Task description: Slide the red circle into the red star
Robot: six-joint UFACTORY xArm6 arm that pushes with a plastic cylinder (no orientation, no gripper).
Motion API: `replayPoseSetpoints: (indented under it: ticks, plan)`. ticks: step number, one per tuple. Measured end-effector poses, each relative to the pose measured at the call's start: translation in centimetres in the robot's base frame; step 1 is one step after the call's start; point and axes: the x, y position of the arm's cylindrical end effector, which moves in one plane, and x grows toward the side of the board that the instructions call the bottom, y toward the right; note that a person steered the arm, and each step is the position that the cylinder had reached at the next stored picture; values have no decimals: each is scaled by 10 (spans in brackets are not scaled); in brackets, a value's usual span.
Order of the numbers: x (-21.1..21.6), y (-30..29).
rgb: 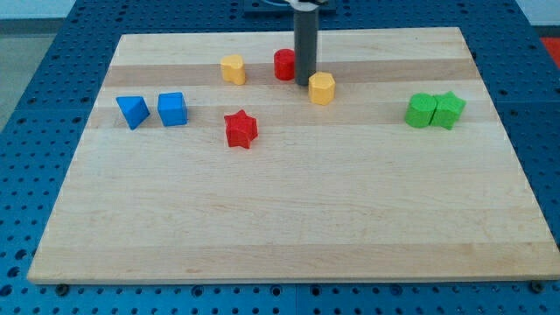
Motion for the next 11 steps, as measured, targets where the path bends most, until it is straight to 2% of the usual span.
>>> replayPoseSetpoints:
  ticks: [1,2,4,5,6,7,8,9,10,11]
  plan:
    - [-40,37]
    - [-71,12]
    - [7,-65]
    - [-32,-62]
    - [-27,-105]
    - [11,-127]
    - [10,-116]
    - [-28,-103]
    - [3,-69]
    - [53,-81]
